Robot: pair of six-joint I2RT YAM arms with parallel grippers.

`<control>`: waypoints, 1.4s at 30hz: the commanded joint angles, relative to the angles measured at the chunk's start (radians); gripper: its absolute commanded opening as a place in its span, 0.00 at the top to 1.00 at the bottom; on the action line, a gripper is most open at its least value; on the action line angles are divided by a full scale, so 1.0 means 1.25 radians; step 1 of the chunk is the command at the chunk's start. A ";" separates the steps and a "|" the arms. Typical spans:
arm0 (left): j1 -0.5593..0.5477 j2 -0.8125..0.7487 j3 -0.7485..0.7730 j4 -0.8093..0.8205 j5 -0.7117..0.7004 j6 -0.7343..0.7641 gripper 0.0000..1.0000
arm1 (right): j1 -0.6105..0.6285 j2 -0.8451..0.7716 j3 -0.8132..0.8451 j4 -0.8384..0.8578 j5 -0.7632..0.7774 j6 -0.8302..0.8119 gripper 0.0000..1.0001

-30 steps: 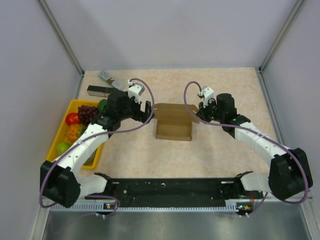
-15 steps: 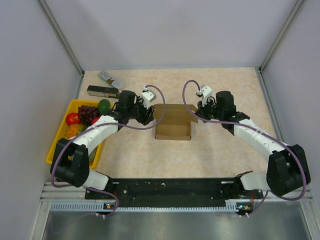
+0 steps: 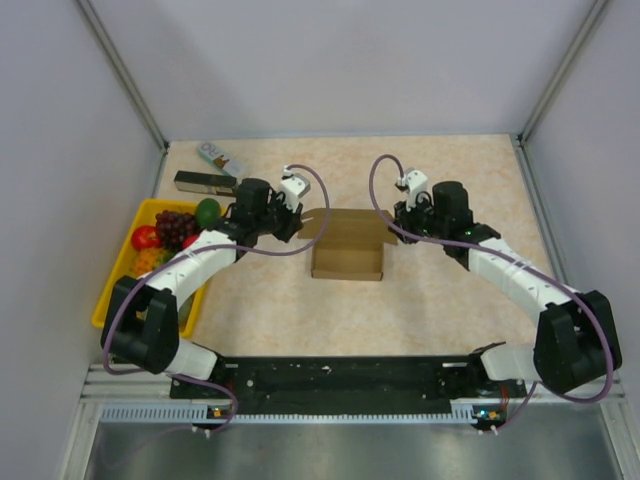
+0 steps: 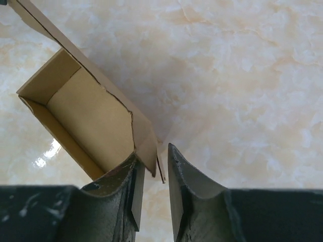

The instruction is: Fold the paper box

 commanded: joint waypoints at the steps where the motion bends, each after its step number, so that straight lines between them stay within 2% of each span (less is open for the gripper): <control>1: 0.002 0.009 0.032 0.020 0.025 -0.024 0.81 | -0.008 -0.034 0.008 0.041 0.028 0.069 0.72; 4: 0.002 0.004 0.030 0.014 0.033 -0.018 0.81 | -0.009 -0.051 -0.021 0.072 0.026 0.095 0.68; 10: 0.002 -0.004 0.028 -0.001 0.029 -0.014 0.79 | -0.008 -0.057 -0.033 0.068 0.029 0.094 0.68; 17: 0.002 0.004 0.033 -0.006 0.039 -0.024 0.72 | -0.011 -0.052 -0.058 0.062 0.047 0.079 0.68; 20: 0.001 0.005 0.035 -0.007 0.045 -0.027 0.71 | -0.011 -0.053 -0.062 0.062 0.050 0.080 0.64; 23: 0.001 0.011 0.038 -0.006 0.041 -0.031 0.71 | -0.010 -0.051 -0.065 0.071 0.041 0.089 0.64; 25: 0.001 0.021 0.042 -0.010 0.045 -0.038 0.72 | -0.011 -0.047 -0.066 0.072 0.026 0.096 0.67; 31: 0.001 0.038 0.063 -0.038 0.046 -0.066 0.76 | -0.011 -0.047 -0.082 0.104 0.005 0.139 0.91; 32: -0.002 0.042 0.066 -0.038 0.037 -0.071 0.79 | -0.010 -0.046 -0.084 0.107 0.001 0.146 0.96; 35: -0.009 0.053 0.082 -0.059 0.033 -0.101 0.87 | -0.007 -0.050 -0.080 0.105 -0.009 0.174 1.00; 42: -0.035 0.064 0.081 -0.065 0.008 -0.224 0.98 | 0.026 -0.061 -0.064 0.057 0.043 0.286 1.00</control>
